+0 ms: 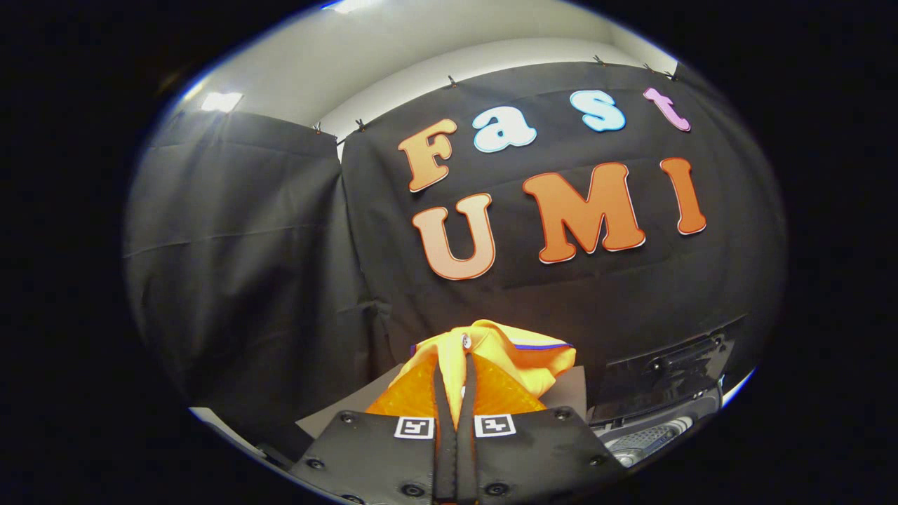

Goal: Put the clothes into the washing machine and then close the washing machine lid.

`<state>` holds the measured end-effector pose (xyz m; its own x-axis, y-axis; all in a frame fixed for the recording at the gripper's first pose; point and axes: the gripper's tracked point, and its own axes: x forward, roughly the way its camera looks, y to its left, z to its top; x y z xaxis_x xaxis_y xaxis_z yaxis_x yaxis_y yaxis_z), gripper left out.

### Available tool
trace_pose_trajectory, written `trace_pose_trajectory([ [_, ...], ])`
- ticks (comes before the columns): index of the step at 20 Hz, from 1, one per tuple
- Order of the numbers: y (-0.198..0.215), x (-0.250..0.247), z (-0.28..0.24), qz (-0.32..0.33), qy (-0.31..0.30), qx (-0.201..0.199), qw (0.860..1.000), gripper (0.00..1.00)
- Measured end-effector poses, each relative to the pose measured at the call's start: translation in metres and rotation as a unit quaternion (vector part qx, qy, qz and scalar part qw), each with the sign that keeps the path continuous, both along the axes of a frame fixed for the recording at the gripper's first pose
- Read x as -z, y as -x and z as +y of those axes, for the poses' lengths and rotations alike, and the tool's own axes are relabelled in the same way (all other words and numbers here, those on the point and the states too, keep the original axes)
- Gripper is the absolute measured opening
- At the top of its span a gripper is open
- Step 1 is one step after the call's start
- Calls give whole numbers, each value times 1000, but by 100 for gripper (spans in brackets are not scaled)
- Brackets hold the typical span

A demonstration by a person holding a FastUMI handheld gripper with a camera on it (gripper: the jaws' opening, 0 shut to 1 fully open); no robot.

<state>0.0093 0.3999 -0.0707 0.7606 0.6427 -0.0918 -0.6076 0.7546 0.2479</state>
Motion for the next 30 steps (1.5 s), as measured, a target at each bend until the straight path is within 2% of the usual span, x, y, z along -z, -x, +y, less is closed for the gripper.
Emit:
trace_pose_trajectory([
  [7, -20, -13, -82, -13, -6, 48, 999, 8],
  [17, -53, 8, -198, -9, 20, 118, 993, 8],
  [23, -74, 45, -245, 9, 44, 145, 988, 8],
  [30, -97, 116, -268, 47, 77, 153, 984, 8],
])
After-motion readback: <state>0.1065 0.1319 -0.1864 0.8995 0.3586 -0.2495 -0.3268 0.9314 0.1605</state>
